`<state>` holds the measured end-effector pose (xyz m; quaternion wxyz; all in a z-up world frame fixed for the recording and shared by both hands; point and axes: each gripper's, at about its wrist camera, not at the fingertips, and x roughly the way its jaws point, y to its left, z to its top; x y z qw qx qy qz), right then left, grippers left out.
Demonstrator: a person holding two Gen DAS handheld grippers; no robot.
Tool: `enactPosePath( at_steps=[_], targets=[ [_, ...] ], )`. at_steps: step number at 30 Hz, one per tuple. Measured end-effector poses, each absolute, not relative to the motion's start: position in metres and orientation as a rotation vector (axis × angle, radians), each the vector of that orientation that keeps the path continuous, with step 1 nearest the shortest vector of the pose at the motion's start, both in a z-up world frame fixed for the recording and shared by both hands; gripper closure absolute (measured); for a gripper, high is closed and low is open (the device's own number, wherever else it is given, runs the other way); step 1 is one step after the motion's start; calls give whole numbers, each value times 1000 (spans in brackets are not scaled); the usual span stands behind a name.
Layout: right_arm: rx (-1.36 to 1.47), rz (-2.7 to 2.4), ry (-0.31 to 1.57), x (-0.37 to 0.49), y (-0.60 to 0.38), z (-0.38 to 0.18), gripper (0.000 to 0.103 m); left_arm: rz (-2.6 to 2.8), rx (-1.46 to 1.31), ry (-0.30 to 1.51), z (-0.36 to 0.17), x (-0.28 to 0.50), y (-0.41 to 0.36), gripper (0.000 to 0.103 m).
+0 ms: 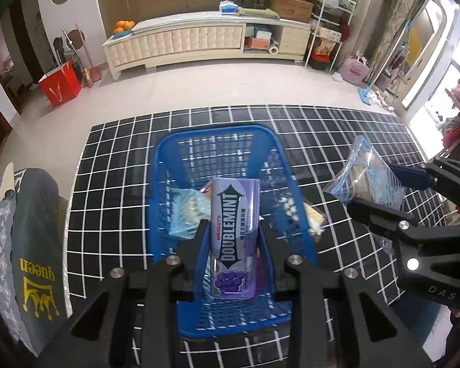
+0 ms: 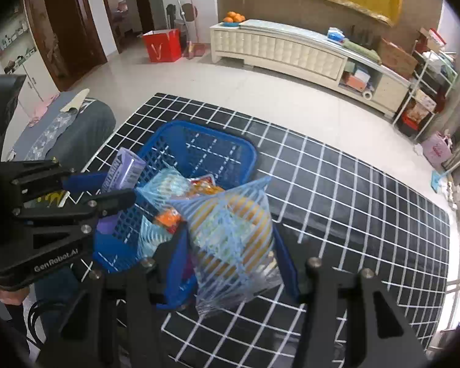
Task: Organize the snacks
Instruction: 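Carry gum and bread bag over the basket and open both tools inside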
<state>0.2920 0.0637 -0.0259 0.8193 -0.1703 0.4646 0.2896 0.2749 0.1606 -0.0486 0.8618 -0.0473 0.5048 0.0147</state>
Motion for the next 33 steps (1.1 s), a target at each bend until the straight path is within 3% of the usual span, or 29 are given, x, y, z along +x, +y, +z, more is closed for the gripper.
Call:
enactPosePath(
  at_steps=[21, 24, 33],
  targets=[
    [-343, 635, 1068, 329, 96, -72, 45, -81, -243, 1189, -118, 334, 191, 73],
    [-363, 618, 1053, 327, 94, -67, 45, -62, -233, 1194, -119, 333, 188, 63],
    [-363, 625, 1030, 311, 100, -50, 45, -22, -125, 1129, -85, 301, 189, 63]
  ],
)
